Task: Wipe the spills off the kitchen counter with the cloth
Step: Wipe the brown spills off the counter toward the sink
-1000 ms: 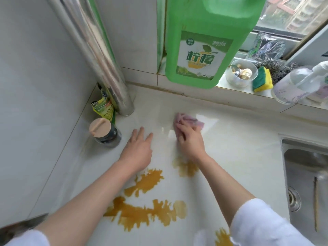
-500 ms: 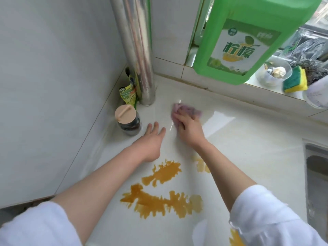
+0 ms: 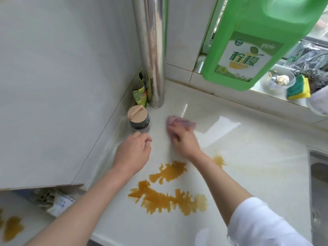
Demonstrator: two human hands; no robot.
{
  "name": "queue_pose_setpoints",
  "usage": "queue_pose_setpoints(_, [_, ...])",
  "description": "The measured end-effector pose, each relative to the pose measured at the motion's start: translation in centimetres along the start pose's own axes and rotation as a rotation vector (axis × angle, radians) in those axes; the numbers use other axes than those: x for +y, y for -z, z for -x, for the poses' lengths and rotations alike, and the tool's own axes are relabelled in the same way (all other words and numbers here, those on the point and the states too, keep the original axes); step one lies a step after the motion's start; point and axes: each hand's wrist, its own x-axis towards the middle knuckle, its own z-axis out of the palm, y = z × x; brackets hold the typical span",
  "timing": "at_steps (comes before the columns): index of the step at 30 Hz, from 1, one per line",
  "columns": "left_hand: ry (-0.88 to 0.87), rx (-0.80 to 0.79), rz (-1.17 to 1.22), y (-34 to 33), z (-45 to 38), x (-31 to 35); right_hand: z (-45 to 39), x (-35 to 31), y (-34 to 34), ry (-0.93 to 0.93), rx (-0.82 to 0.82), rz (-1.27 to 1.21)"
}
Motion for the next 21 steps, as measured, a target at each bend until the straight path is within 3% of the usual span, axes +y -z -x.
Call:
queue_pose_setpoints(3, [-0.044,0.336,-0.021,2.4,-0.2,-1.0,1.9,-1.8,-0.6,0.216,-0.292,0.004])
queue_pose_setpoints(6, [-0.080,0.484,-0.064,3.9,-1.3,-1.6,0.8,1.4,1.9,-0.038,-0.205,-0.075])
queue_pose_setpoints(8, [-0.031,0.405,-0.061,4.3,-2.7,-1.8,-0.8,2.9,2.6,-0.220,-0.021,-0.074])
queue_pose_setpoints(10, [0.027,0.253,-0.026,4.1,-4.2,-1.5,-2.1,1.9,1.7,-0.221,0.037,0.011])
queue_pose_setpoints(12, [0.036,0.145,0.017,3.6,-5.2,-1.1,-2.8,-0.1,-0.3,-0.112,-0.038,0.006])
queue_pose_setpoints(15, [0.040,0.123,0.017,3.7,-5.2,-1.3,-2.2,-1.7,-1.6,0.134,-0.190,-0.006])
queue_pose_setpoints(18, [0.076,0.109,-0.053,4.5,-3.8,-2.1,-2.9,-0.6,0.1,-0.038,-0.181,-0.107])
queue_pose_setpoints(21, [0.075,0.051,-0.131,5.2,-2.0,-2.7,-5.1,-0.7,0.1,-0.106,0.025,-0.106])
